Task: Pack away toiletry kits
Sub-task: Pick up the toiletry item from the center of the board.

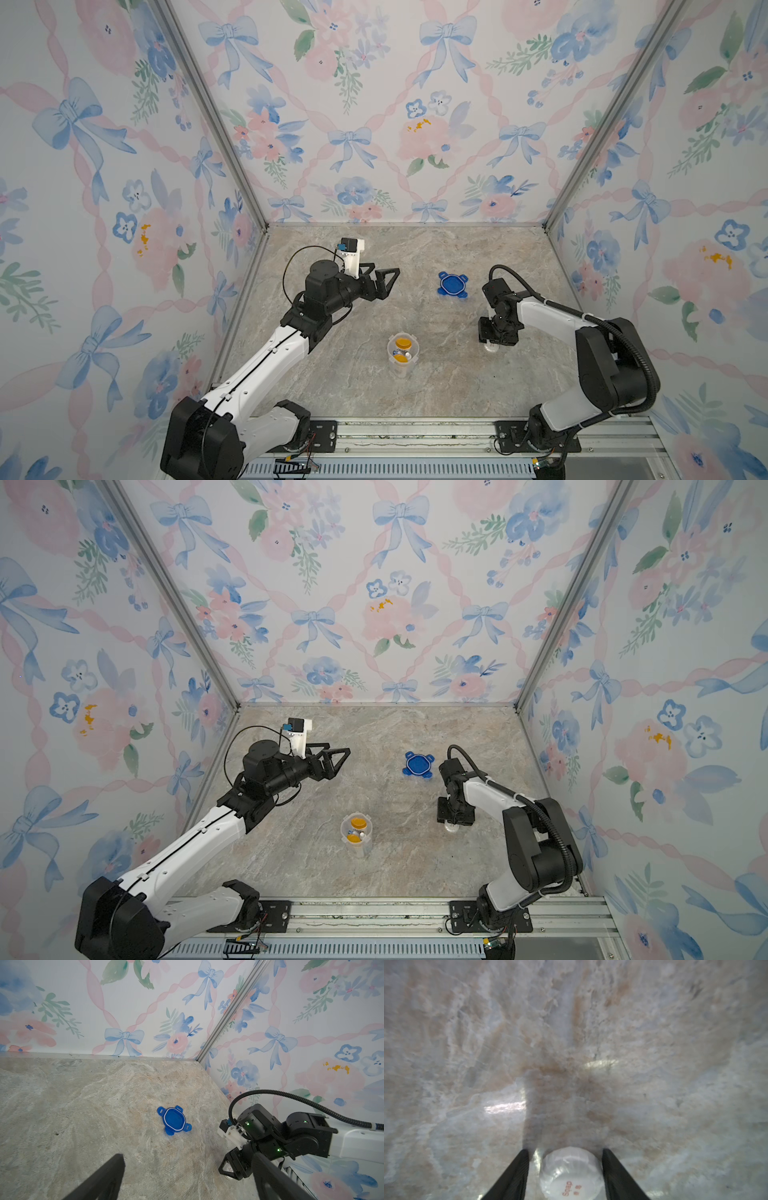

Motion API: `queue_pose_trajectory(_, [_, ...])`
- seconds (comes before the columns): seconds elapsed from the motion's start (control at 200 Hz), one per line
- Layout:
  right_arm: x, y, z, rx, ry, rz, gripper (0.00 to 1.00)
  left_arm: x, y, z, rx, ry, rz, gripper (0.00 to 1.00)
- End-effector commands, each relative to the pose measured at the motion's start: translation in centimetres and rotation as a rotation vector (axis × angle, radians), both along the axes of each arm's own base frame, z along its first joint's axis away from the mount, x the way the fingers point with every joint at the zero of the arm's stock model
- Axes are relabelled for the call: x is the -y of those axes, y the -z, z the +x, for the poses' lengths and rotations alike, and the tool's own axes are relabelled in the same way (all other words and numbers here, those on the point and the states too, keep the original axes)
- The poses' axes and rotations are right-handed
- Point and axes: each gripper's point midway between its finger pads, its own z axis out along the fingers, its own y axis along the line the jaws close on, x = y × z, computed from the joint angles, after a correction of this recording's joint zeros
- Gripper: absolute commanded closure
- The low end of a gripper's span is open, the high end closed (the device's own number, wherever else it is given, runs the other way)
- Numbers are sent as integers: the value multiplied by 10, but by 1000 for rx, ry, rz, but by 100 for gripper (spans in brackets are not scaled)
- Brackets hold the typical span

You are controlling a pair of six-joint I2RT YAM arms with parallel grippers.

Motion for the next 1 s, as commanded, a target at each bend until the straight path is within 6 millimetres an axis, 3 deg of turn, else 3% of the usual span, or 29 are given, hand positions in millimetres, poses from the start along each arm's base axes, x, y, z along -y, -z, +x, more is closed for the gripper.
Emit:
queue_pose_trajectory(0.0, [-3, 9, -28, -81, 0, -9, 42, 3, -1, -2, 6, 17, -21, 2])
queue_pose_trajectory(0.75, [-21, 12, -42, -91, -91, -44, 50, 5, 2, -2, 6, 14, -24, 2])
queue_pose_trajectory(0.995, [-30, -7, -40, -23, -141, -43, 52, 2, 6, 4, -20, 11, -35, 2])
